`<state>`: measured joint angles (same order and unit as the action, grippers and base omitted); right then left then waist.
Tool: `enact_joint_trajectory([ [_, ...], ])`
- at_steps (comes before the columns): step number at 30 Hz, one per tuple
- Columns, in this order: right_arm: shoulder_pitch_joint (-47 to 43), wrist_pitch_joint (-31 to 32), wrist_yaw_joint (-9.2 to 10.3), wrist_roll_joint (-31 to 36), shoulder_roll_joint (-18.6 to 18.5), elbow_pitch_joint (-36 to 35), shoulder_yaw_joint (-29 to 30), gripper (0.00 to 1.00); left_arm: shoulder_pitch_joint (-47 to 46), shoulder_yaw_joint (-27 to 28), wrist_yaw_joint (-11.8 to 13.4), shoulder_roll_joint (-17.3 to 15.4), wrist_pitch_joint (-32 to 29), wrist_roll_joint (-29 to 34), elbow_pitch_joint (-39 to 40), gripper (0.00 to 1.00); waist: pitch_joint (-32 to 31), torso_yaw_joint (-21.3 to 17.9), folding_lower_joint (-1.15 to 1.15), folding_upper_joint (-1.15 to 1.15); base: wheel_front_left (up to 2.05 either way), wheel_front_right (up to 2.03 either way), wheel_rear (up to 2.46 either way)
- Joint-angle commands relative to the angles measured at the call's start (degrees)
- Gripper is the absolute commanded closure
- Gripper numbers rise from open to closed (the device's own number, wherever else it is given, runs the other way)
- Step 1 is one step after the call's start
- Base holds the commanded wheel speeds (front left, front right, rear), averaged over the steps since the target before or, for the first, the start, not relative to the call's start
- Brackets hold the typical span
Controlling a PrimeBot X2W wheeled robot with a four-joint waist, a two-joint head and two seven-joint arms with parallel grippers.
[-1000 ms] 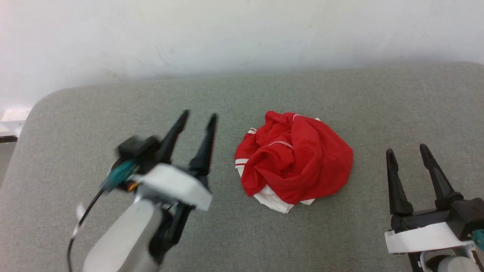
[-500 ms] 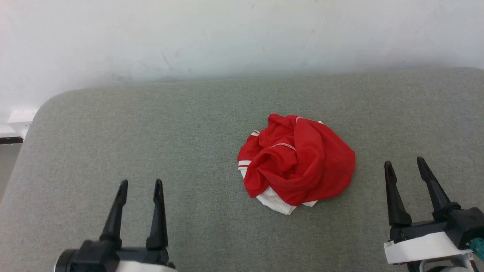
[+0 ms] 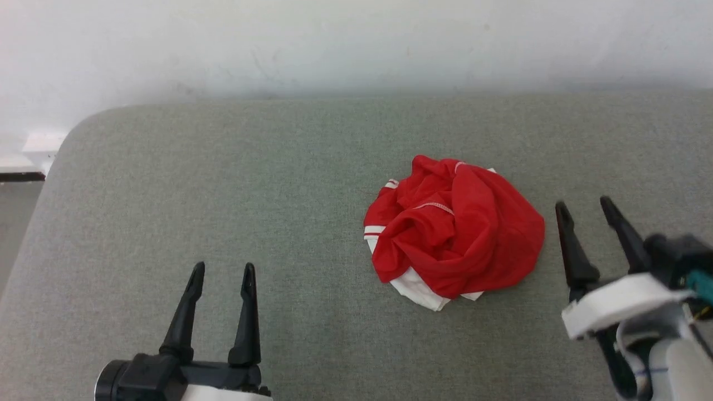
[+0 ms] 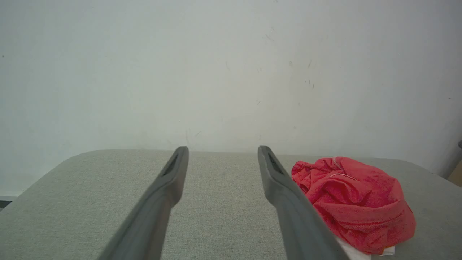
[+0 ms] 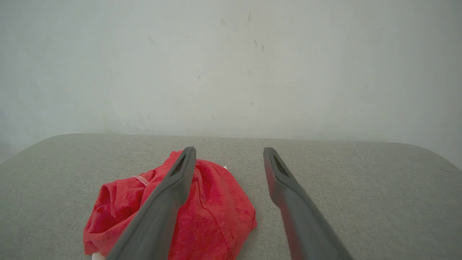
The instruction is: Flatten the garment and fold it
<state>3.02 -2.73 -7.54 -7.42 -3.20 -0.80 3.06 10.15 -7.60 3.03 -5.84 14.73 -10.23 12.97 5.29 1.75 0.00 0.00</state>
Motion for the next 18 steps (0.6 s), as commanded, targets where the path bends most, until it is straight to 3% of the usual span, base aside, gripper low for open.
enact_joint_trajectory([
  [1, 2.4, 2.3, 0.05, -0.8, -0.6, -0.3, 0.0, 0.0, -1.1, 0.5, -0.7, 0.4, 0.3, 0.6, -0.3, 0.0, 1.7, 0.5, 0.0, 0.0, 0.0, 0.0, 0.0],
  [7, 11.2, 17.2, 0.05, -6.0, -4.9, 1.0, -1.2, 0.0, -3.0, 1.2, -3.0, 1.7, 0.3, 1.6, -1.1, 0.0, 5.3, 1.2, 0.0, 0.0, 0.0, 0.0, 0.0],
  [14, 18.2, 37.5, 0.05, -11.4, -10.5, 7.9, -5.8, 0.0, -5.5, 1.2, -5.1, 2.5, 0.3, 2.0, -2.3, 0.0, 7.9, 3.1, 0.0, 0.0, 0.0, 0.0, 0.0],
  [18, 20.1, 42.4, 0.05, -13.0, -13.5, 10.4, -9.2, 0.0, -6.8, 0.8, -5.7, 2.8, 0.3, 1.7, -3.4, 0.0, 8.9, 5.0, 0.0, 0.0, 0.0, 0.0, 0.0],
])
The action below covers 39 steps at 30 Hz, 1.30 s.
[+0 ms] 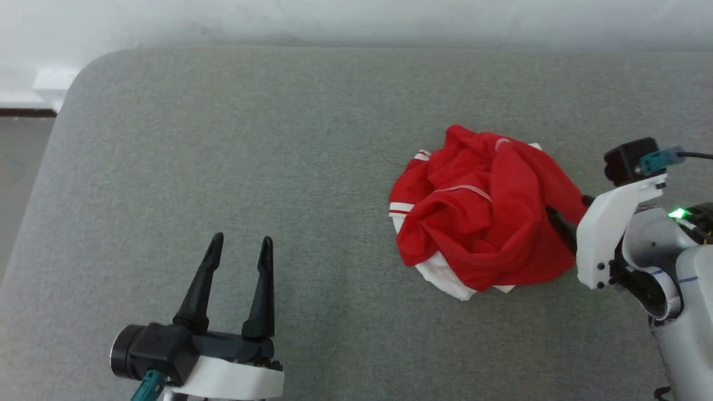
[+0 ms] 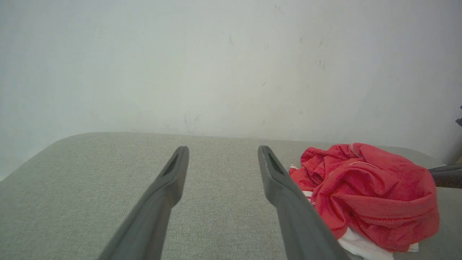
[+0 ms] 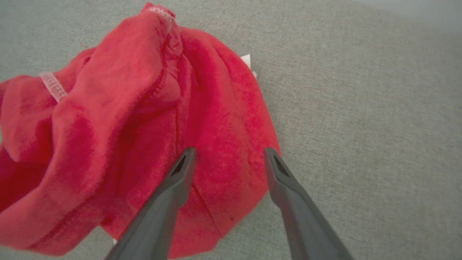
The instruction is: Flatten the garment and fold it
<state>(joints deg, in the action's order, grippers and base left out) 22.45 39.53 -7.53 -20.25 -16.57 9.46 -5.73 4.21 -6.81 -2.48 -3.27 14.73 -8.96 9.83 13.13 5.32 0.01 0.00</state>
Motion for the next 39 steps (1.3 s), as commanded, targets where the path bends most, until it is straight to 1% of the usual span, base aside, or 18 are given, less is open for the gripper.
enact_joint_trajectory([
  [1, 0.9, 0.7, 0.04, -0.3, -0.7, 0.7, -1.3, 0.0, -0.9, 0.0, -0.3, 0.2, 0.3, 0.4, -0.4, 0.0, 1.3, 1.9, -0.01, 0.0, 0.0, 0.0, 0.0],
  [4, 1.2, 1.9, 0.04, -1.3, -1.1, 3.0, -3.1, 0.0, -1.2, 0.0, -0.5, 0.3, 0.3, 0.2, -1.0, 0.0, 1.7, 3.0, -0.01, 0.0, 0.0, 0.0, 0.0],
  [5, 1.3, 1.8, 0.04, -1.4, -1.2, 3.7, -3.5, 0.15, -1.2, 0.0, -0.6, 0.3, 0.3, 0.1, -1.2, 0.0, 1.8, 3.3, -0.01, 0.0, 0.0, 0.0, 0.0],
  [6, 1.4, 1.4, 0.04, -1.3, -1.4, 4.5, -4.0, 0.58, -1.3, -0.1, -0.7, 0.3, 0.3, 0.1, -1.4, 0.0, 1.8, 3.6, -0.01, 0.0, 0.0, 0.0, 0.0],
  [7, 1.7, 0.6, 0.04, -1.1, -1.6, 5.2, -4.3, 1.0, -1.4, -0.2, -0.8, 0.4, 0.3, 0.0, -1.6, 0.0, 1.8, 3.8, -0.01, 0.0, 0.0, 0.0, 0.0],
  [12, 2.8, -2.8, 0.04, -1.3, -1.4, 7.5, -5.2, 1.0, -1.2, -0.4, -0.2, 0.4, 0.3, -0.9, -2.3, 0.0, 0.8, 3.7, -0.01, 0.0, 0.0, 0.0, 0.0],
  [17, 5.4, -6.4, 0.04, -2.7, -2.2, 5.4, -5.8, 1.0, 0.2, -0.1, 0.2, 0.4, 0.3, -0.9, -2.9, 0.0, -2.1, 1.6, -0.01, 0.0, 0.0, 0.0, 0.0],
  [20, 6.7, -8.2, 0.04, -3.0, -3.0, 3.2, -4.3, 1.0, 0.9, -0.2, 0.3, 0.4, 0.3, -0.9, -3.1, 0.0, -4.1, 0.4, -0.01, 0.0, 0.0, 0.0, 0.0],
  [26, 6.1, -9.1, 0.04, -1.5, -5.7, -2.5, 3.0, 1.0, 2.8, -0.5, 0.5, 0.4, 0.3, -0.6, -3.3, 0.0, -7.2, -1.8, -0.01, 0.0, 0.0, 0.0, 0.0],
  [29, 3.0, -7.7, 0.04, -0.6, -6.8, -6.0, 7.8, 1.0, 3.5, -0.4, 0.6, 0.4, 0.3, -0.3, -3.1, 0.0, -8.0, -2.5, -0.01, 0.0, 0.0, 0.0, 0.0],
  [31, -0.8, -6.7, 0.04, 0.8, -7.6, -8.5, 9.9, 1.0, 4.0, -0.2, 0.5, 0.4, 0.3, -0.2, -3.1, 0.0, -8.2, -2.9, -0.01, 0.0, 0.0, 0.0, 0.0],
  [33, -5.5, -6.3, 0.04, 1.7, -6.7, -10.3, 12.4, 1.0, 4.5, -0.1, 0.4, 0.4, 0.3, -0.1, -3.1, 0.0, -8.1, -3.5, -0.01, 0.0, 0.0, 0.0, 0.0],
  [35, -10.7, -5.7, 0.04, 1.6, -4.3, -11.2, 14.3, 1.0, 4.9, -0.1, 0.2, 0.4, 0.3, 0.0, -3.2, 0.0, -8.0, -4.1, -0.01, 0.0, 0.0, 0.0, 0.0],
  [39, -18.7, -7.5, 0.04, 1.9, -0.3, -11.1, 14.2, 1.0, 4.7, -0.2, -0.2, 0.4, 0.3, 0.2, -3.3, 0.0, -7.2, -5.0, -0.01, 0.0, 0.0, 0.0, 0.0],
])
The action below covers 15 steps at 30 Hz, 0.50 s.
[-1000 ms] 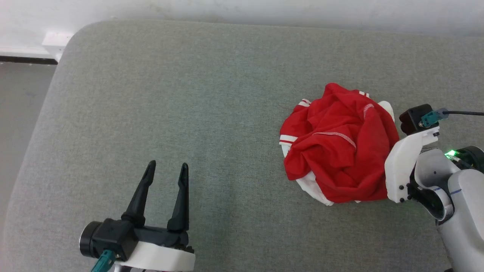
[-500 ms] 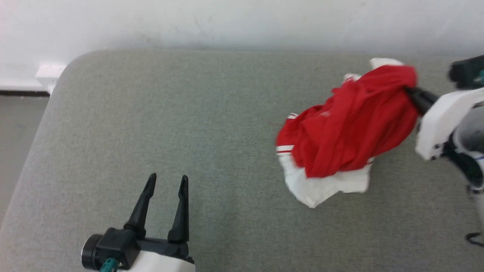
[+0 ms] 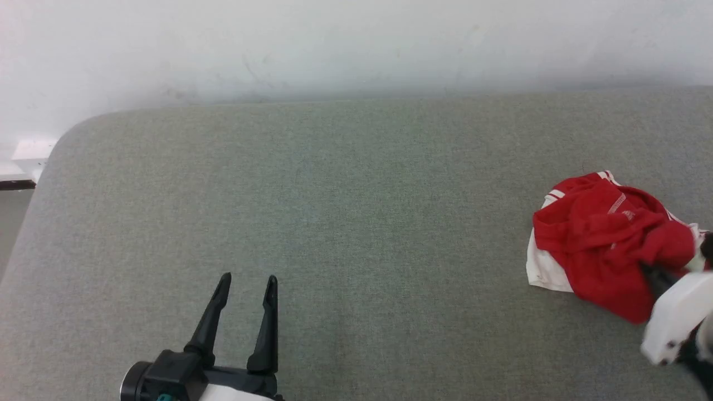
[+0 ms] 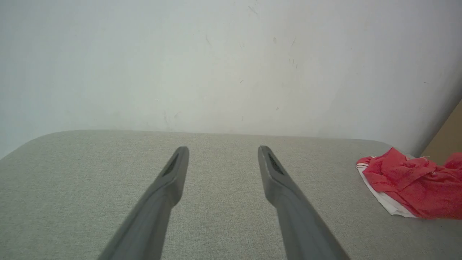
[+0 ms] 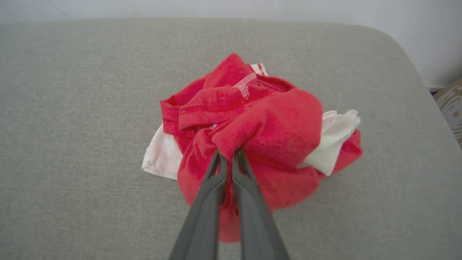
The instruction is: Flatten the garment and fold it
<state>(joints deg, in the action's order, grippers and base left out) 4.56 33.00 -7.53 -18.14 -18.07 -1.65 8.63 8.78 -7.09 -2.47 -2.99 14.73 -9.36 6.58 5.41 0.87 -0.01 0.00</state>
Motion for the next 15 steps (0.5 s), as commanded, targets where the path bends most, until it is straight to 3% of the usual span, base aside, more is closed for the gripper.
enact_joint_trajectory([
  [1, -2.1, -1.7, 0.04, -0.3, 2.5, 0.5, -0.4, 1.0, -0.1, 0.1, -0.3, 0.1, 0.3, 0.7, 0.0, 0.0, 0.6, -0.7, 0.01, 0.0, 0.0, 0.0, 0.0],
  [5, -4.4, -3.9, 0.04, -1.0, 6.2, 2.8, -2.5, 1.0, -0.9, 0.3, -0.7, 0.1, 0.3, 0.9, -0.2, 0.0, 1.2, -1.1, 0.01, 0.0, 0.0, 0.0, 0.0],
  [6, -4.4, -4.4, 0.04, -1.1, 6.8, 3.1, -2.9, 0.67, -1.1, 0.4, -0.7, 0.1, 0.3, 1.0, -0.2, 0.0, 1.3, -1.1, 0.01, 0.0, 0.0, 0.0, 0.0],
  [7, -4.2, -4.9, 0.04, -1.1, 7.1, 3.2, -3.1, 0.0, -1.2, 0.4, -0.8, 0.1, 0.3, 1.0, -0.3, 0.0, 1.4, -1.1, 0.01, 0.0, 0.0, 0.0, 0.0],
  [11, -2.5, -5.3, 0.04, -1.1, 6.7, 1.2, -3.3, 0.0, -1.4, 0.6, -1.0, 0.1, 0.3, 1.0, -0.4, 0.0, 1.6, -1.1, 0.01, 0.0, 0.0, 0.0, 0.0],
  [15, 0.3, -1.8, 0.04, -4.6, 6.6, -4.6, -2.7, 0.0, -1.3, 0.9, -0.7, 0.1, 0.3, 0.5, -0.3, 0.0, 1.8, -1.0, 0.01, 0.0, 0.0, 0.0, 0.0],
])
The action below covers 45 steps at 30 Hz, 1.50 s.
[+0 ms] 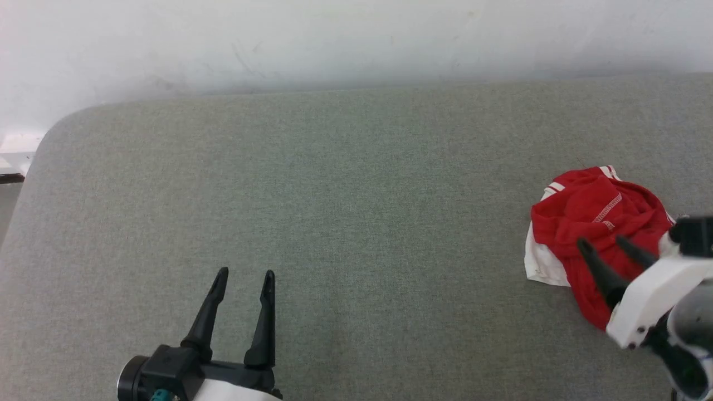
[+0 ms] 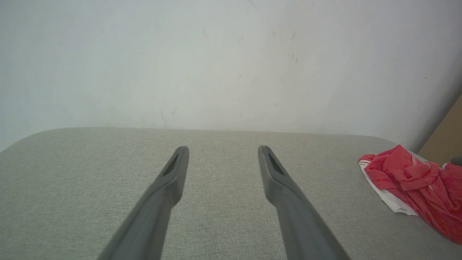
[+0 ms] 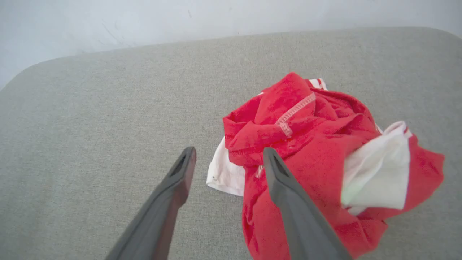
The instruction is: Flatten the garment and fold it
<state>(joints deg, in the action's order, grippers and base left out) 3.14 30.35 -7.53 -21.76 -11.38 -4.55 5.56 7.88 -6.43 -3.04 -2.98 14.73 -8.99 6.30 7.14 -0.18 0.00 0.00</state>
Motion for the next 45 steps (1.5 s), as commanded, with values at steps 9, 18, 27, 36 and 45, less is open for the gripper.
enact_joint_trajectory([
  [9, 9.3, 11.4, 0.04, 2.5, -3.7, -2.5, 3.0, 0.0, -1.3, -0.8, 0.2, 0.1, 0.3, -0.7, 0.0, 0.0, 2.3, 1.3, 0.0, 0.0, 0.0, 0.0, 0.0],
  [18, 14.1, 18.9, 0.04, 7.0, -6.9, 9.9, -1.2, 0.0, -3.4, -0.9, -0.2, 0.1, 0.3, -0.9, -0.5, 0.0, 5.9, 4.5, 0.0, 0.0, 0.0, 0.0, 0.0],
  [27, 17.8, 14.0, 0.04, 8.9, -6.8, 15.5, -1.5, 1.0, -4.4, -0.5, -0.3, 0.1, 0.3, -1.0, -0.7, 0.0, 7.7, 5.8, 0.0, 0.0, 0.0, 0.0, 0.0],
  [36, 22.1, 8.7, 0.04, 6.9, -7.0, 9.2, 0.2, 1.0, -3.7, -1.4, 0.5, 0.1, 0.3, -2.0, -1.6, 0.0, 4.2, 5.0, 0.0, 0.0, 0.0, 0.0, 0.0],
  [45, 22.6, 10.5, 0.04, 3.8, -7.5, 2.5, -2.2, 1.0, -1.9, -1.2, 0.8, 0.1, 0.3, -2.2, -1.6, 0.0, 2.1, 4.4, 0.0, 0.0, 0.0, 0.0, 0.0],
])
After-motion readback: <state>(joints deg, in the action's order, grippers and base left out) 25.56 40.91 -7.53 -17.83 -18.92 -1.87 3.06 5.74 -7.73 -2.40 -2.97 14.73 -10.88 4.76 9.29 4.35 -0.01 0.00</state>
